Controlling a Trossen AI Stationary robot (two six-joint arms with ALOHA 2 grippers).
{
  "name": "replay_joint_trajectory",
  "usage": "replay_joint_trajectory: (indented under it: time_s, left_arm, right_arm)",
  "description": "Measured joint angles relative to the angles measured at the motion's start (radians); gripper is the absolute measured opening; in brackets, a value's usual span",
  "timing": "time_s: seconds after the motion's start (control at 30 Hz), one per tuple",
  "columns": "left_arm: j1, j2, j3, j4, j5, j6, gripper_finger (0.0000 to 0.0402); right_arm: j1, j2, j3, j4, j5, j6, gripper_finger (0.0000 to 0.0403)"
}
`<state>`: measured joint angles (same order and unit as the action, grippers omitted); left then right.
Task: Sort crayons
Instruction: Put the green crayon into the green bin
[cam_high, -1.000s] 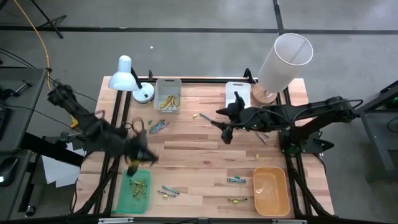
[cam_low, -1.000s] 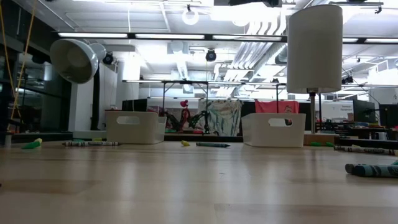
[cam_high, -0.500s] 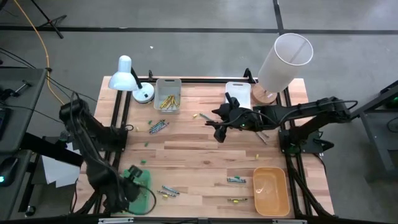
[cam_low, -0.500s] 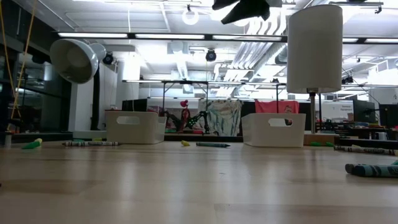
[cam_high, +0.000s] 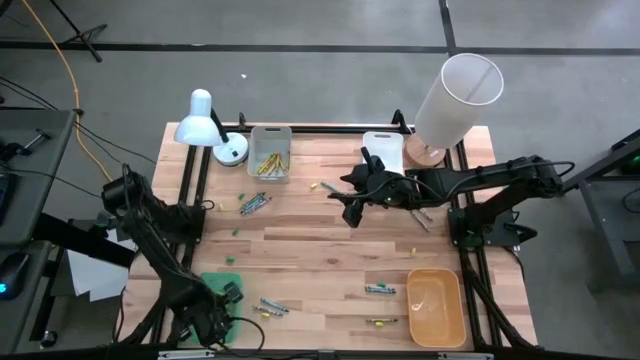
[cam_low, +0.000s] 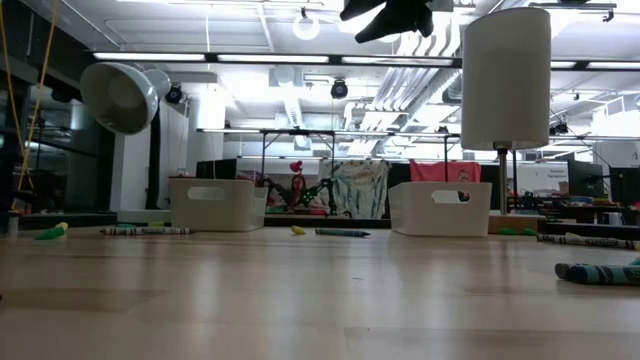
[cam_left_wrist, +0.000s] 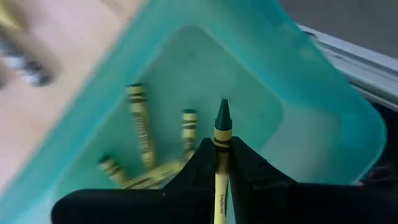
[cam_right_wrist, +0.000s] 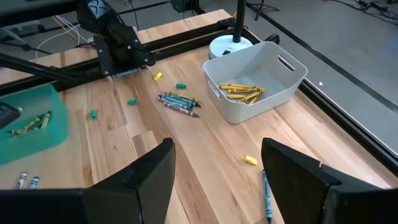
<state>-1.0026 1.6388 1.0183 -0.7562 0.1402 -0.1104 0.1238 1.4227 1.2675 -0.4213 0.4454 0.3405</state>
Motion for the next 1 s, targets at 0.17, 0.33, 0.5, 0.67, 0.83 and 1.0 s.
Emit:
replay_joint_trajectory:
  time_s: [0.17, 0.33, 0.5, 0.67, 0.83, 1.0]
  left_arm:
    - [0.000, 0.000, -0.021, 0.011, 0.012, -0.022, 0.0000]
    - [0.000, 0.000, -0.021, 0.033, 0.007, -0.027, 0.0013]
    - [0.001, 0.000, -0.021, 0.037, 0.004, -0.052, 0.0042]
    - [0.001, 0.000, -0.021, 0.037, 0.030, -0.112, 0.0073]
    - [0.001, -0.002, -0.018, 0.041, 0.092, -0.144, 0.0102]
    - [0.040, -0.042, 0.040, -0.056, 0.119, -0.155, 0.0122]
  right_arm:
    - [0.000, 0.000, 0.000, 0.000, 0.000, 0.003, 0.0232]
    - [0.000, 0.000, 0.000, 0.000, 0.000, 0.020, 0.0232]
    - [0.000, 0.000, 0.000, -0.001, 0.000, 0.020, 0.0232]
    - [0.000, 0.000, 0.000, -0.001, 0.000, 0.018, 0.0232]
    - [0.000, 0.000, 0.000, -0.003, 0.000, 0.018, 0.0232]
    - [0.000, 0.000, 0.000, -0.004, -0.002, 0.007, 0.0232]
